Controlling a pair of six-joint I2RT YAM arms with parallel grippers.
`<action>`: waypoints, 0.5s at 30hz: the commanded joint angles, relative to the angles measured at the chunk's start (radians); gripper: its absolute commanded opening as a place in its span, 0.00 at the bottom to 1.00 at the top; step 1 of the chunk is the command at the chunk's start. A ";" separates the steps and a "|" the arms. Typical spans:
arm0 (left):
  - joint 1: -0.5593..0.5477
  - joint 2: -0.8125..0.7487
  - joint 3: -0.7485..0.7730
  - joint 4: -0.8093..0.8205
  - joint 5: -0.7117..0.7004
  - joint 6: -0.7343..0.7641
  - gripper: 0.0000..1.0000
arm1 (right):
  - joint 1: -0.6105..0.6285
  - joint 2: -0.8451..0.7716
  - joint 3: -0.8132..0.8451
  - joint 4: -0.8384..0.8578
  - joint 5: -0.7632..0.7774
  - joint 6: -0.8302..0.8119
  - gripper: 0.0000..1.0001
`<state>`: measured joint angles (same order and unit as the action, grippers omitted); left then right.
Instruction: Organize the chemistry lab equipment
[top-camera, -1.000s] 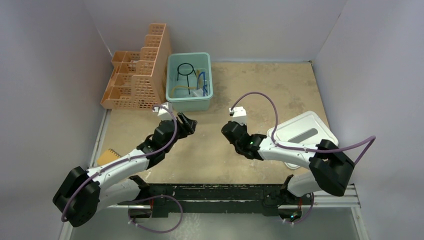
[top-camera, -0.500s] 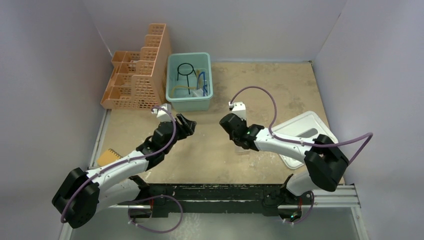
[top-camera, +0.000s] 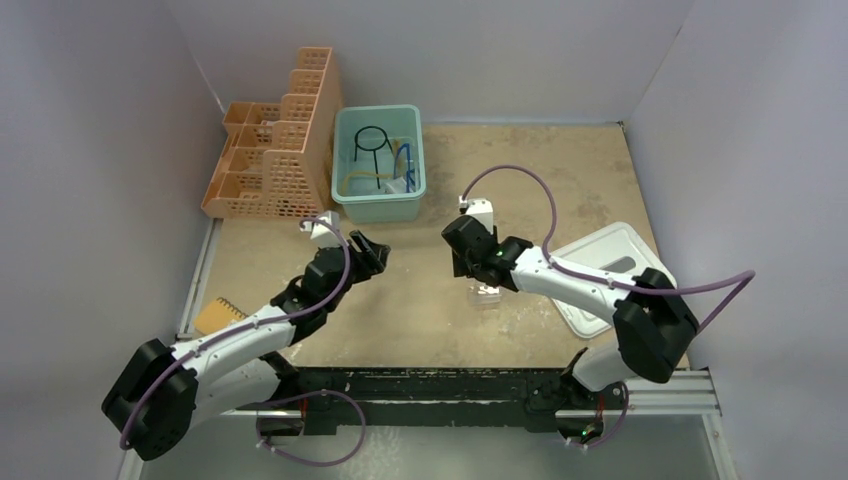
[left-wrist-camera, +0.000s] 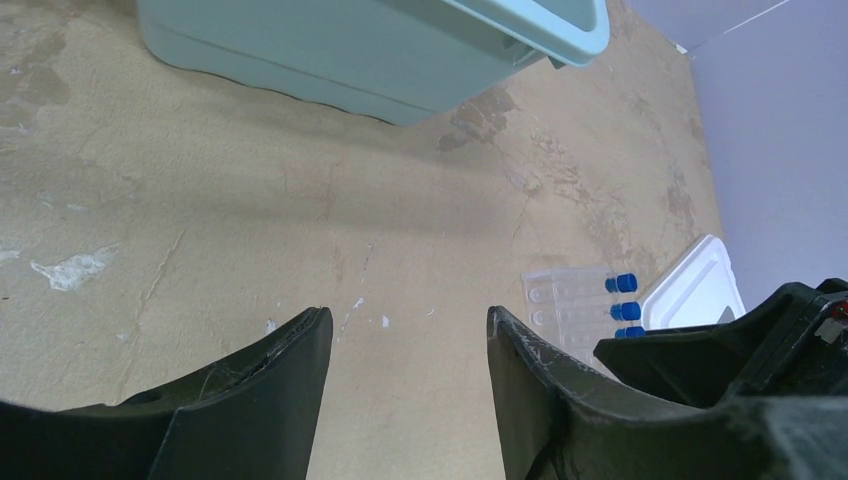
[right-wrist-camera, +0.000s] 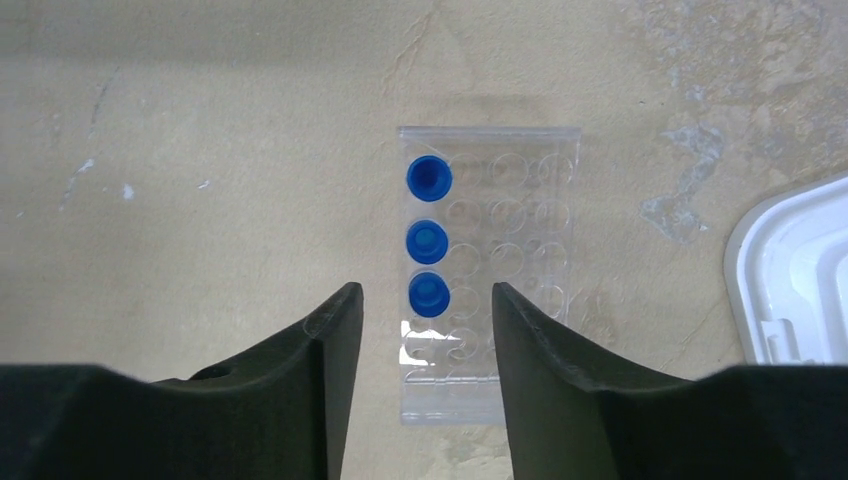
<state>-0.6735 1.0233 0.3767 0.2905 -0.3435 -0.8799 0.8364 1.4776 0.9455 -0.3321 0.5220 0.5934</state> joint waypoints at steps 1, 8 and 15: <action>0.010 -0.035 0.003 0.037 -0.035 -0.003 0.57 | -0.014 -0.073 0.071 -0.038 -0.053 -0.010 0.55; 0.009 -0.053 0.065 -0.059 -0.063 0.034 0.59 | -0.108 -0.132 0.174 -0.119 -0.084 -0.008 0.60; 0.022 -0.071 0.172 -0.149 -0.052 0.039 0.83 | -0.400 -0.133 0.258 -0.303 -0.069 0.072 0.59</action>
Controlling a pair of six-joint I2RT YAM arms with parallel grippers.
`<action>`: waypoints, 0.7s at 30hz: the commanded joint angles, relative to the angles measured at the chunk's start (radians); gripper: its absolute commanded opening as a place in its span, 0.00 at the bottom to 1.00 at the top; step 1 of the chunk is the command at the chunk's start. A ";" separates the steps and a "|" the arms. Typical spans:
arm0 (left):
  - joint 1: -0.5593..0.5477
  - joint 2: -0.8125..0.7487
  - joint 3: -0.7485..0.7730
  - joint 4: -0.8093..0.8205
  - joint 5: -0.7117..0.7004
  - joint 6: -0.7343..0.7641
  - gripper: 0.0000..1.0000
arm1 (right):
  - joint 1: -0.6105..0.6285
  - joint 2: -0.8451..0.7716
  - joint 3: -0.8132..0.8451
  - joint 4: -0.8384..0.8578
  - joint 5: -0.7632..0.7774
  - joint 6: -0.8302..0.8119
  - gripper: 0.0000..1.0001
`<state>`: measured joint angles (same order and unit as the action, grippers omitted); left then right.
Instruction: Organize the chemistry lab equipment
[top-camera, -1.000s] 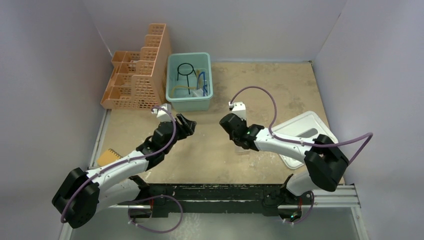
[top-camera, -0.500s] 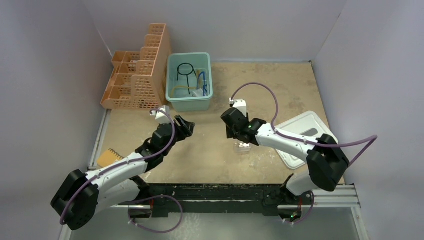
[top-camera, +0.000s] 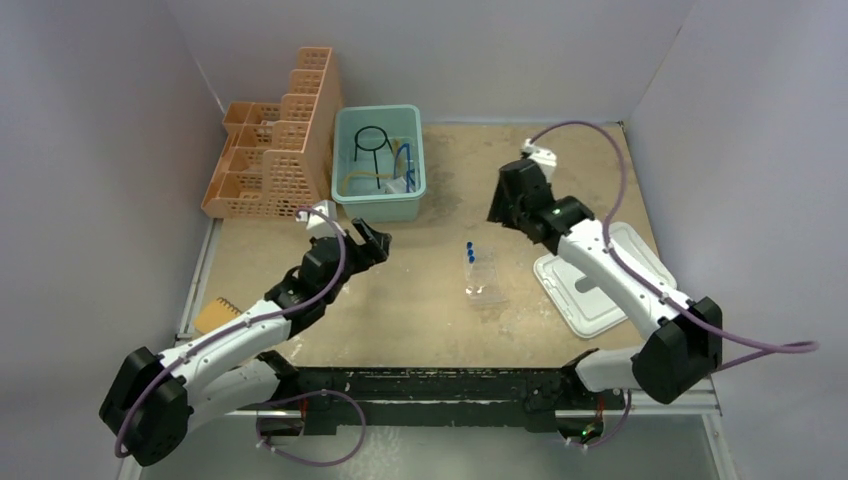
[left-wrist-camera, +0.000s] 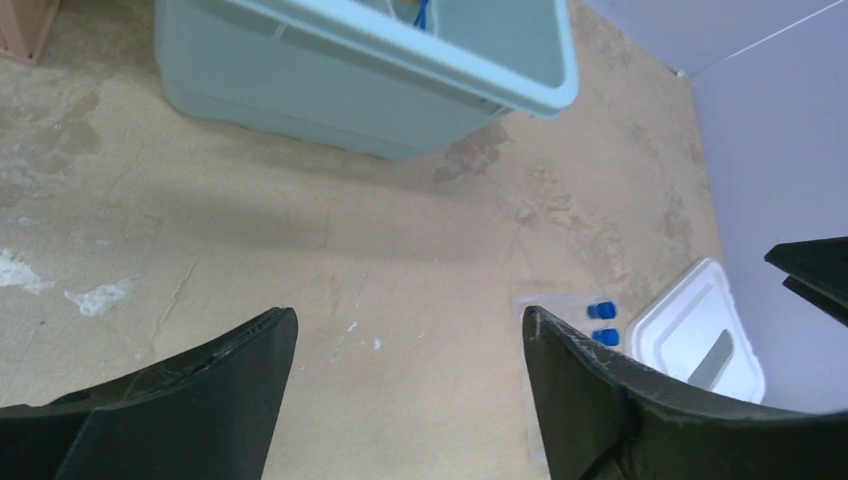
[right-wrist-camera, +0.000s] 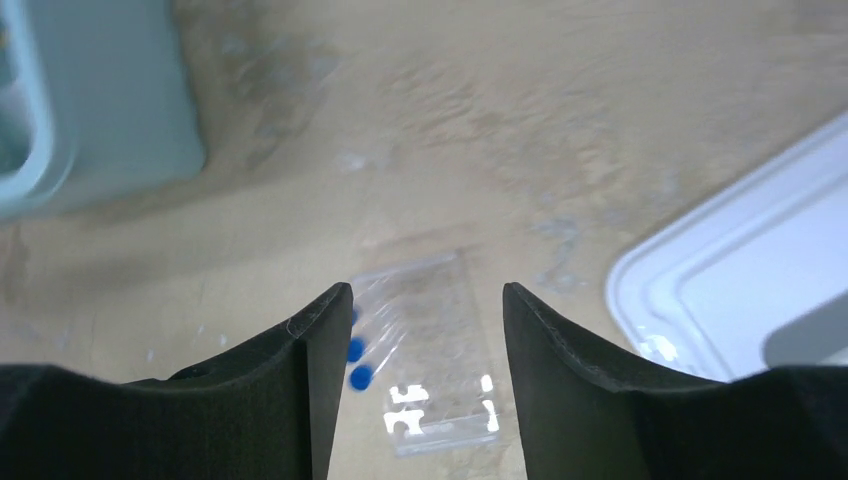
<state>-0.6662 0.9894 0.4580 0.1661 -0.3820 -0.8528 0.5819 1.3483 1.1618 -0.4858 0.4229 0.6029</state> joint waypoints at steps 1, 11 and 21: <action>0.014 -0.046 0.102 -0.027 -0.015 0.011 0.86 | -0.189 0.007 0.042 -0.167 0.023 0.063 0.58; 0.021 -0.035 0.265 -0.155 0.007 0.120 0.85 | -0.479 0.210 -0.004 -0.123 -0.072 0.046 0.50; 0.021 0.030 0.326 -0.189 0.074 0.144 0.82 | -0.572 0.399 0.021 -0.067 -0.014 0.105 0.38</action>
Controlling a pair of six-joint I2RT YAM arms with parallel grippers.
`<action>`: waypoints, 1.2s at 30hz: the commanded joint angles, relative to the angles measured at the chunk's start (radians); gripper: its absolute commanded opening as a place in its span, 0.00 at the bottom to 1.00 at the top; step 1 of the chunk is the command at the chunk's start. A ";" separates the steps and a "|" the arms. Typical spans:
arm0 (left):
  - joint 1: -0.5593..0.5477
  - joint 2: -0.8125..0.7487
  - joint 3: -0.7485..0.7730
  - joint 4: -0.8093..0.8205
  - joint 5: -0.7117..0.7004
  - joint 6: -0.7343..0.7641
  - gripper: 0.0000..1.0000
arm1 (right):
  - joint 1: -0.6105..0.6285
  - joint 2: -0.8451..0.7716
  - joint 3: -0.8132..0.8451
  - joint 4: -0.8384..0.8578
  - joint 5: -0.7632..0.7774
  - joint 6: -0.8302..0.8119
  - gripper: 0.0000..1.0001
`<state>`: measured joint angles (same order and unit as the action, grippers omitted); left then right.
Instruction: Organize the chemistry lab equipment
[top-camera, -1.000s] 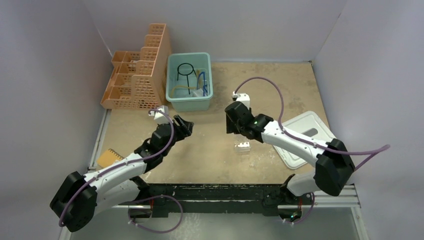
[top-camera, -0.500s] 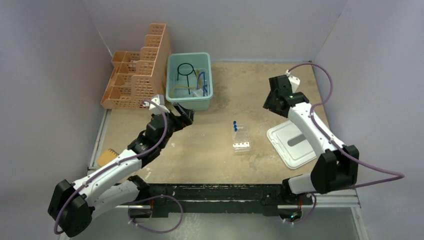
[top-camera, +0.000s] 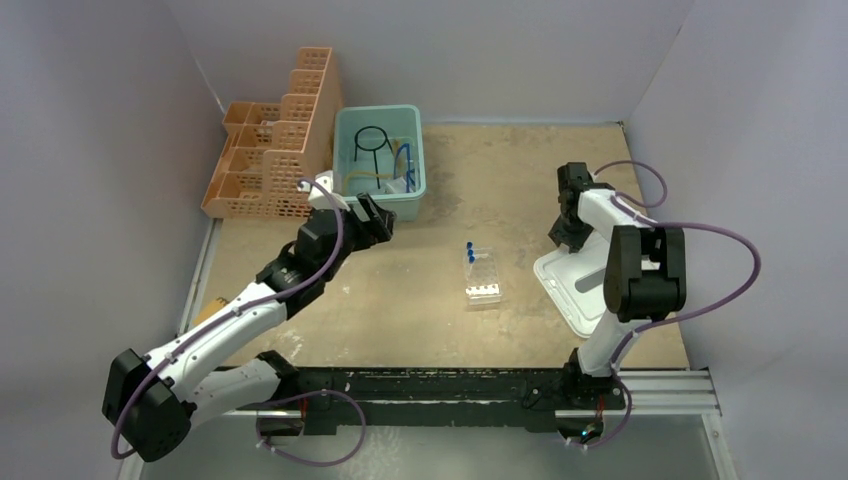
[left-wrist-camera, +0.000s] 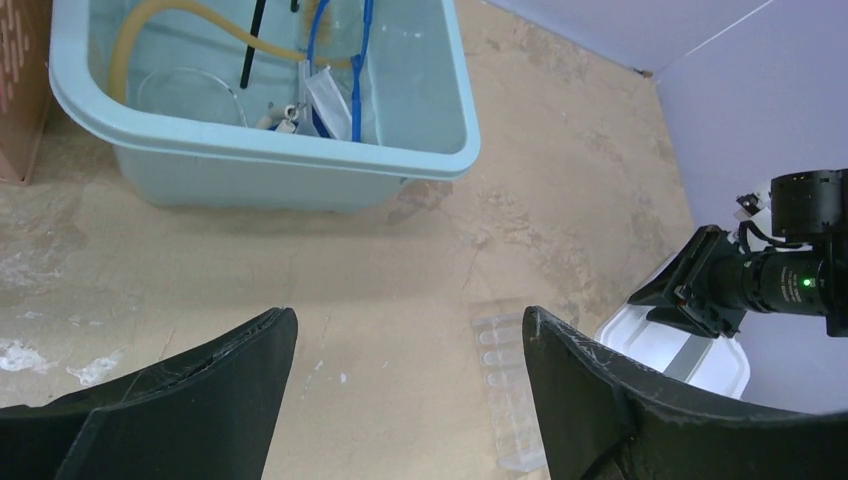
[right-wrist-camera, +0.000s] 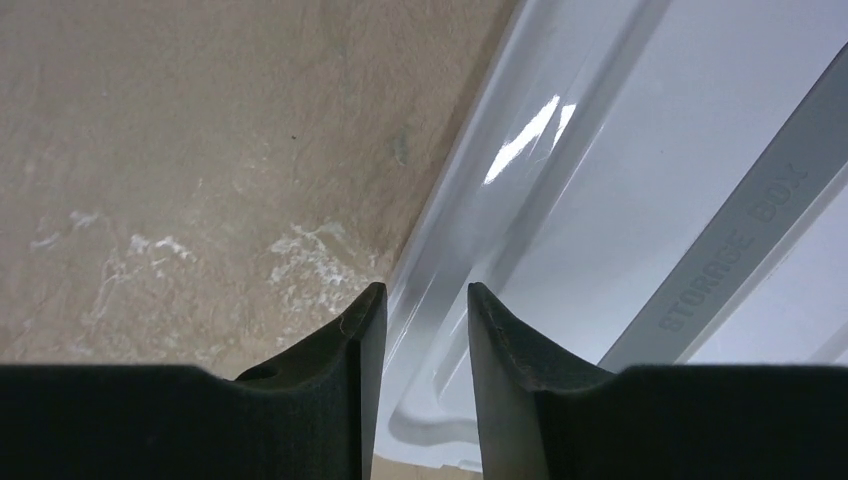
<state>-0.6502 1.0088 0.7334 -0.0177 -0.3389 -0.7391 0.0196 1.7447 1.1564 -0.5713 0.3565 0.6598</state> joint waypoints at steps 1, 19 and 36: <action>0.006 0.013 0.053 -0.005 0.032 0.031 0.82 | -0.015 0.003 0.020 0.030 0.057 0.055 0.38; 0.004 0.093 0.111 -0.006 0.028 0.052 0.80 | -0.067 0.113 0.018 0.095 -0.049 0.133 0.11; -0.058 0.430 0.423 -0.034 0.334 0.057 0.80 | -0.067 -0.094 0.147 0.122 -0.345 -0.028 0.00</action>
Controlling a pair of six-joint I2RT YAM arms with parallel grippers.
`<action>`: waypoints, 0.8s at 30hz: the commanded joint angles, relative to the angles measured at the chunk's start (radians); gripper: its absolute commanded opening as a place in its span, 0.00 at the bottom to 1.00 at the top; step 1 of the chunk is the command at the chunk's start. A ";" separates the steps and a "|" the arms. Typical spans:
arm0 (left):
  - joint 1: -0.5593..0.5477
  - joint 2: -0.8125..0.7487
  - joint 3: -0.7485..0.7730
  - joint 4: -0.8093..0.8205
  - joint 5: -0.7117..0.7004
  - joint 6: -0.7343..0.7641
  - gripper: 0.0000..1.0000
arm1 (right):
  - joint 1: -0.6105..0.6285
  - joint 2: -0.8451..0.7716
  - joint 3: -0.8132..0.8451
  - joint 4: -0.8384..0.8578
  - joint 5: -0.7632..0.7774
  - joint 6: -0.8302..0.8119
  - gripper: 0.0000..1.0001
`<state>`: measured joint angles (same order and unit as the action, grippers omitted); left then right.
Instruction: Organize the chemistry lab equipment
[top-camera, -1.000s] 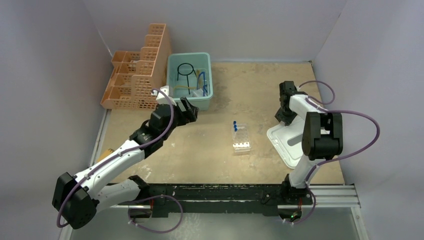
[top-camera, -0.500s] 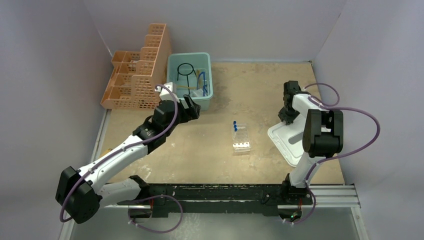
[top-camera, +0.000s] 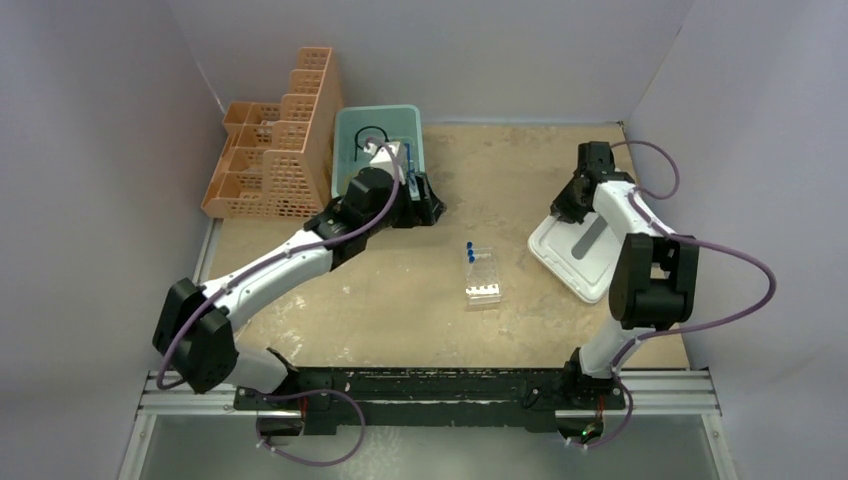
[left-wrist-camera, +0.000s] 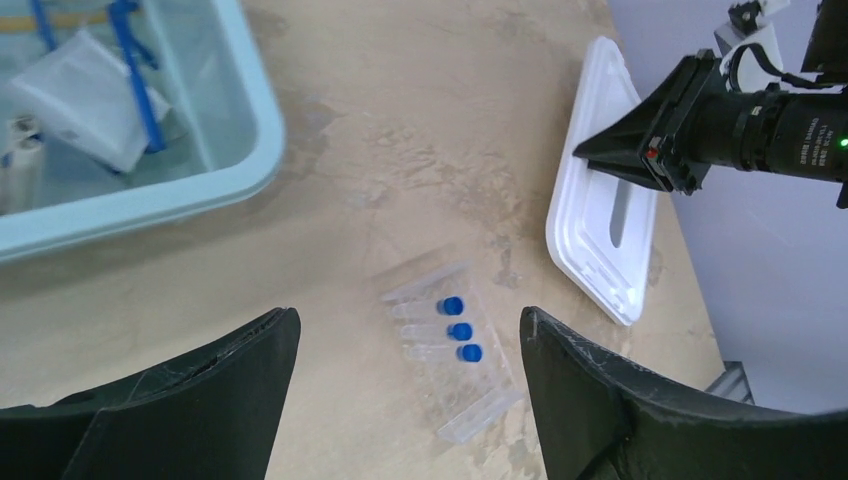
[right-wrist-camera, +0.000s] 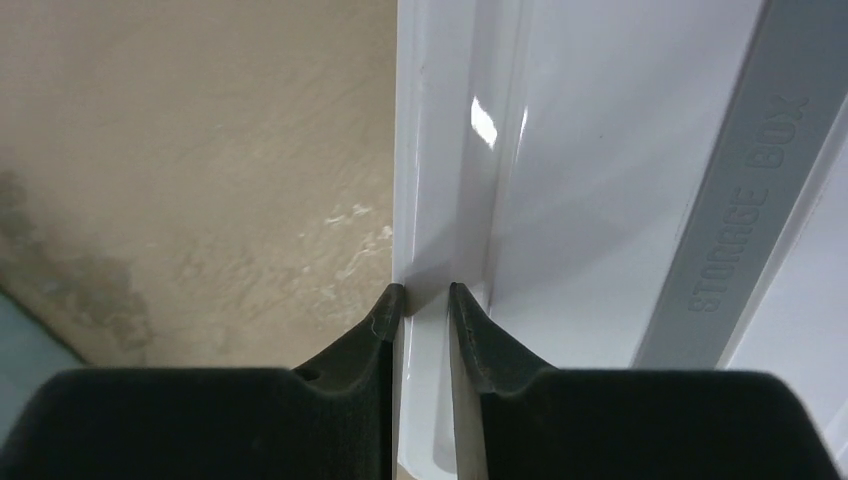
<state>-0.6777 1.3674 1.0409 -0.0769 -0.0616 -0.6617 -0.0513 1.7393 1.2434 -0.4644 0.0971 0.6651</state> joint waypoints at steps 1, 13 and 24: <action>-0.035 0.102 0.142 0.025 0.087 -0.028 0.79 | 0.004 -0.101 0.066 0.015 -0.094 -0.036 0.00; -0.115 0.497 0.495 0.060 0.288 -0.149 0.77 | 0.004 -0.235 0.048 0.066 -0.261 -0.021 0.00; -0.170 0.689 0.585 0.271 0.420 -0.339 0.75 | 0.003 -0.281 -0.019 0.112 -0.352 0.019 0.00</action>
<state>-0.8318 2.0571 1.5864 0.0277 0.2913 -0.9157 -0.0513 1.4963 1.2392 -0.4030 -0.1932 0.6636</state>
